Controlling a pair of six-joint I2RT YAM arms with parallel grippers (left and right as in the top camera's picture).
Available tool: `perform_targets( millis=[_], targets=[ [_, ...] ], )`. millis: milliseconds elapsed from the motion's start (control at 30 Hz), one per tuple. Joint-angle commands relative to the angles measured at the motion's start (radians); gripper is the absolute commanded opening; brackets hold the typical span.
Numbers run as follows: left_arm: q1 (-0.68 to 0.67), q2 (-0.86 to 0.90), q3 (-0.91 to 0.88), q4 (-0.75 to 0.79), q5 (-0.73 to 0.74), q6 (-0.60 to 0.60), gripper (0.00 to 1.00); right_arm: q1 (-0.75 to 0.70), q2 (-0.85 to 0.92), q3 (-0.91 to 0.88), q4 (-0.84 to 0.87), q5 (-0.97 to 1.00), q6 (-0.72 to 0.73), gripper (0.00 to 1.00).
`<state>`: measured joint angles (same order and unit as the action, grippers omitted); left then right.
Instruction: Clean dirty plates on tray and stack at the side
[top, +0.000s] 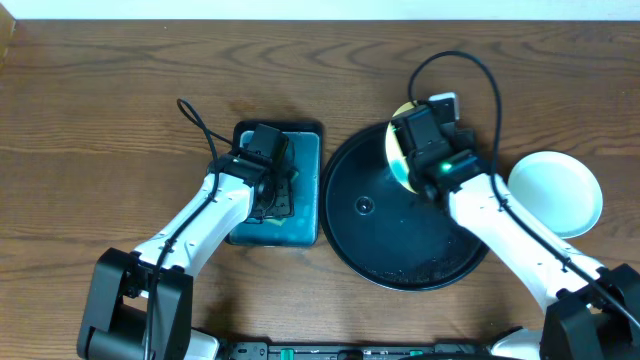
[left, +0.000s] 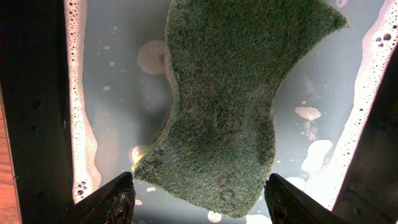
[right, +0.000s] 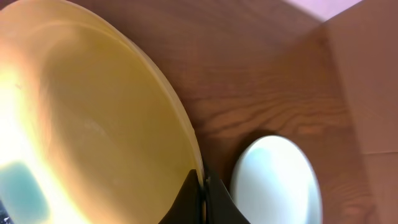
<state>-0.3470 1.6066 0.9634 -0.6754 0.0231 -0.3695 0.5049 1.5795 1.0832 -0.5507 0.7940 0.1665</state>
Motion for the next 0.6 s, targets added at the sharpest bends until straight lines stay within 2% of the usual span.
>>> perform_targets(
  millis=[0, 567],
  targets=[
    [0.003, -0.002, 0.002, -0.001, -0.011, -0.009, 0.68, 0.062, -0.003, 0.001, 0.005, 0.186, -0.007, 0.01],
    [0.003, -0.002, 0.002, -0.001, -0.011, -0.009, 0.68, 0.307, -0.004, 0.001, 0.041, 0.607, -0.007, 0.01]
  ],
)
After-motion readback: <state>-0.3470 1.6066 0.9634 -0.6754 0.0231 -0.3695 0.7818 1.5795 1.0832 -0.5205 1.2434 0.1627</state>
